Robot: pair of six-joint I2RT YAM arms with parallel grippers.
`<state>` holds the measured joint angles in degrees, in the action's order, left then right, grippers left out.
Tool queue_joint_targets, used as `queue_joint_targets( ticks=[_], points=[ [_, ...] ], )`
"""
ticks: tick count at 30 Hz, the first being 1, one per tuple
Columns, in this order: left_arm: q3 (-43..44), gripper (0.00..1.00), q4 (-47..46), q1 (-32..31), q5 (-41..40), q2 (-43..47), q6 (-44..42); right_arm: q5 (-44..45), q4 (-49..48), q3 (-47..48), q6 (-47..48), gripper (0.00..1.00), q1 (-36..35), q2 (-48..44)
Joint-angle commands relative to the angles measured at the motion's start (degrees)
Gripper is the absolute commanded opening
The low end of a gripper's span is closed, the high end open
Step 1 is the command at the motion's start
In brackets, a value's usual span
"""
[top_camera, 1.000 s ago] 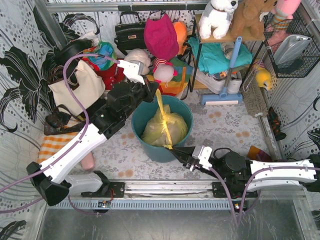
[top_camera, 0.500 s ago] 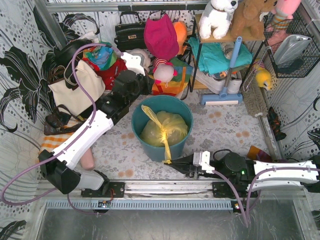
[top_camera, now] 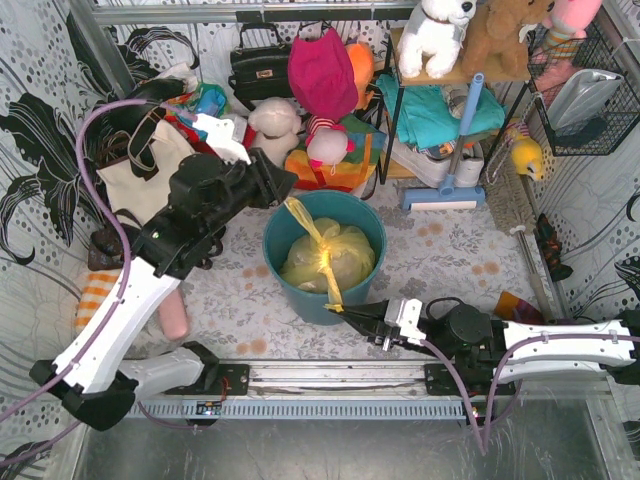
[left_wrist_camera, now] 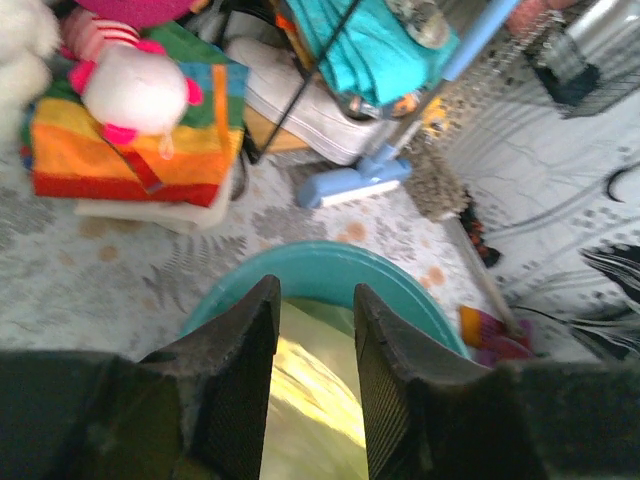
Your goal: Tie the trash bag
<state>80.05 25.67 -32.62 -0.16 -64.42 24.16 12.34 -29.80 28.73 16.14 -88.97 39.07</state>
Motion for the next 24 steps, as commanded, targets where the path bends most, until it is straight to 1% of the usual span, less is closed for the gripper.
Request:
queue_joint_targets(
  ticks=[1, 3, 5, 8, 11, 17, 20, 24],
  points=[
    [-2.5, 0.46, 1.3, 0.2, 8.4, 3.1, 8.3, 1.6, -3.2, 1.2, 1.8, 0.00, -0.2, 0.0],
    [-4.9, 0.49, -0.7, 0.3, 10.1, 4.5, 12.2, 1.9, -3.2, 1.5, 2.3, 0.00, -0.2, 0.0],
    [-5.8, 0.54, -1.2, 0.3, 10.9, 5.1, 15.1, 2.3, -3.0, 1.6, 2.4, 0.00, -0.2, 0.0],
    [-7.5, 0.58, -3.3, 0.3, 11.0, 5.7, 18.2, 2.4, -3.6, 1.6, 2.5, 0.00, -0.2, 0.1],
    [-8.7, 0.58, -4.4, 0.3, 11.1, 5.5, 20.0, 2.6, -3.8, 1.7, 2.7, 0.00, -0.2, 0.5],
    [-8.8, 0.51, -2.5, 0.3, 11.5, 2.9, 21.8, 2.5, -4.9, 1.7, 3.1, 0.00, -0.2, 1.1],
    [-8.9, 0.51, -2.3, 0.3, 11.2, 2.1, 22.3, 2.5, -5.2, 1.6, 3.0, 0.00, -0.2, 1.3],
    [-7.3, 0.51, 0.9, 0.3, 8.5, 1.8, 22.0, 2.6, -5.6, 1.5, 3.1, 0.00, -0.2, 1.4]
  ],
)
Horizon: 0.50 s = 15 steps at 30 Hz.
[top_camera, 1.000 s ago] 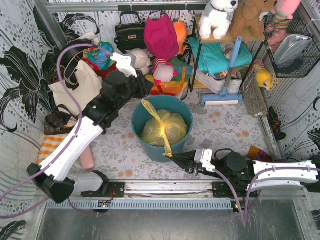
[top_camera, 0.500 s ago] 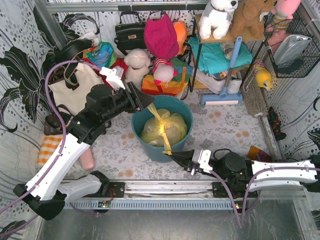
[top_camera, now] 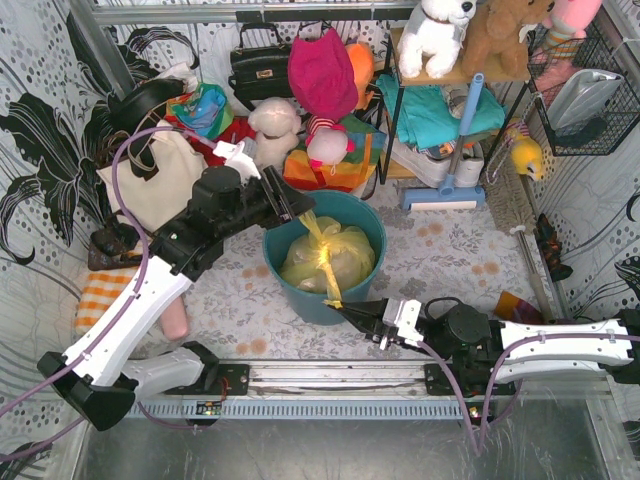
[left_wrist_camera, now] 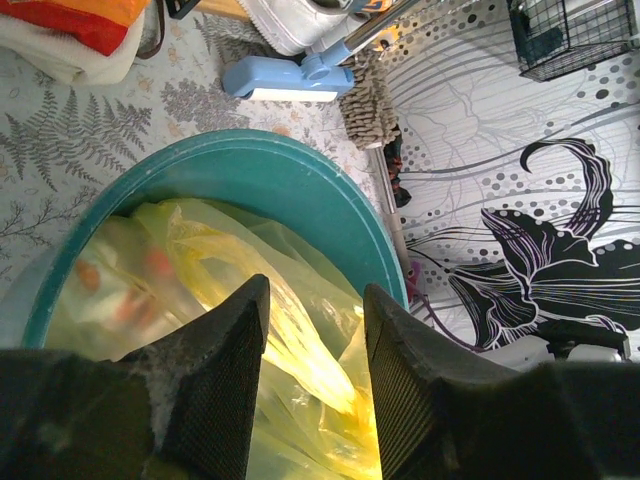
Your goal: Tie the trash bag
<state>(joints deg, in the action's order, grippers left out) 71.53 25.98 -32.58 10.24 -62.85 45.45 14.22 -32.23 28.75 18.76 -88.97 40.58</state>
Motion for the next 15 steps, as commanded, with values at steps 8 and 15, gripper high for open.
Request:
queue_joint_targets(
  ticks=[8, 15],
  points=[
    [3.7, 0.53, 5.7, 0.2, -4.9, 1.6, 3.8, 0.8, -4.1, 1.0, 0.2, 0.00, -0.2, 0.1],
    [2.1, 0.53, 2.2, 0.2, -1.7, 0.5, 5.9, 0.7, -4.4, 1.2, 0.5, 0.00, -0.2, 0.9]
  ],
)
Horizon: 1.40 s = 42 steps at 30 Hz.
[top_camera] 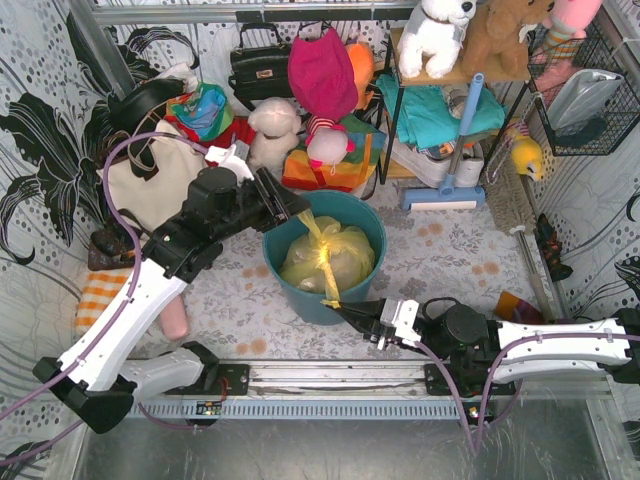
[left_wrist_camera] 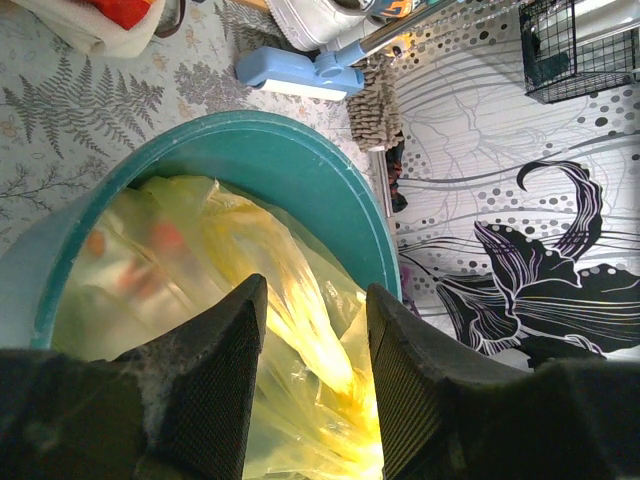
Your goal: Tie the trash bag
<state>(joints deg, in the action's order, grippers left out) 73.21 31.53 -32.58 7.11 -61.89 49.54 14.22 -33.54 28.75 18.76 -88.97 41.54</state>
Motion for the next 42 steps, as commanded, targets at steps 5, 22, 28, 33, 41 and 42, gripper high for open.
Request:
queue_joint_targets(
  ticks=[5, 22, 28, 33, 41, 42],
  points=[
    [-0.4, 0.53, -5.2, 0.2, 2.3, -1.8, 2.4, 0.9, -3.4, 0.8, 0.7, 0.00, -0.2, -0.4],
    [-2.7, 0.58, -8.2, 0.3, 5.3, -5.0, 2.9, 1.5, -4.7, 0.9, 1.6, 0.00, -0.2, 1.6],
    [-3.8, 0.58, -10.9, 0.3, 8.0, -6.4, 3.0, 1.7, -4.7, 0.7, 1.9, 0.00, -0.2, 1.7],
    [-4.4, 0.48, -13.8, 0.2, 8.6, -6.9, 3.2, 1.6, -4.7, 0.7, 1.6, 0.00, -0.2, 1.7],
    [-2.9, 0.10, -19.0, 0.3, 8.4, -6.3, 0.0, 1.1, -4.0, 0.9, 0.7, 0.00, -0.2, 1.5],
    [-2.5, 0.03, -19.5, 0.2, 8.0, -6.0, -0.4, 1.2, -3.9, 1.0, 0.2, 0.00, -0.2, 1.3]
  ],
)
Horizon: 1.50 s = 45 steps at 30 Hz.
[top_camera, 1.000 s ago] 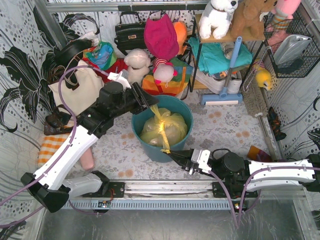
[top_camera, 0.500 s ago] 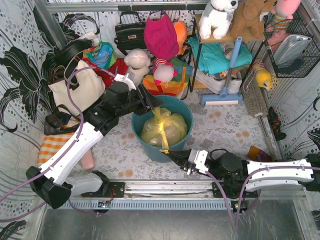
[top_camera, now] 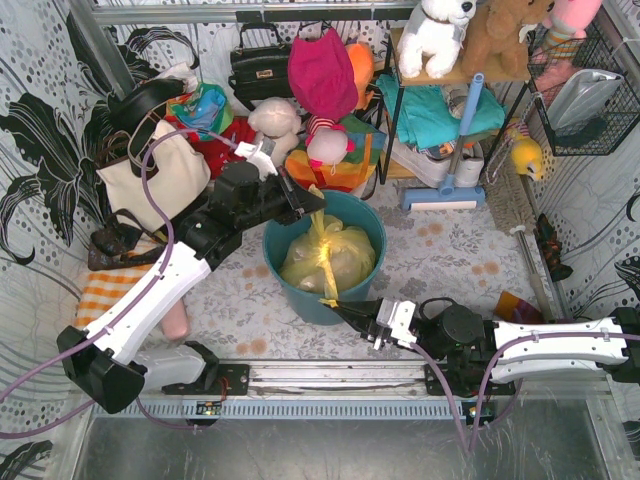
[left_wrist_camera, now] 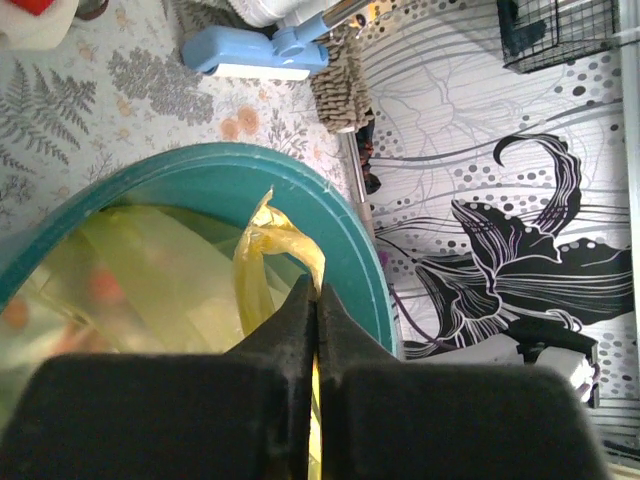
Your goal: Tie the trash bag
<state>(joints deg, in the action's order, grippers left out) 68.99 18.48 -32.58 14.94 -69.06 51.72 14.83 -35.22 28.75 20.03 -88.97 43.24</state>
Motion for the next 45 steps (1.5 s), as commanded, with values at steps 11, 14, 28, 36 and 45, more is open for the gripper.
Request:
queue_joint_targets(
  ticks=[11, 14, 28, 36, 45],
  points=[
    [1.8, 0.00, -9.6, 0.2, -0.9, 3.5, -4.4, 11.2, -1.4, 0.8, -12.5, 0.12, -0.2, -5.2],
    [1.4, 0.00, -9.6, 0.2, -0.9, 3.9, -4.3, 13.2, -0.6, 2.1, -14.3, 0.16, -0.2, -4.5],
    [0.9, 0.00, -9.9, 0.2, -1.0, 4.2, -4.4, 13.4, 5.9, 7.8, -16.6, 0.00, -0.2, -1.5],
    [2.9, 0.00, -12.7, 0.2, -4.7, 3.0, -9.7, 22.2, 30.7, 22.7, -41.5, 0.00, -0.1, 0.5],
    [9.7, 0.00, -15.5, 0.3, -4.8, -3.9, -19.3, 12.1, 38.7, 29.5, -51.1, 0.00, -0.1, 3.5]
  ],
)
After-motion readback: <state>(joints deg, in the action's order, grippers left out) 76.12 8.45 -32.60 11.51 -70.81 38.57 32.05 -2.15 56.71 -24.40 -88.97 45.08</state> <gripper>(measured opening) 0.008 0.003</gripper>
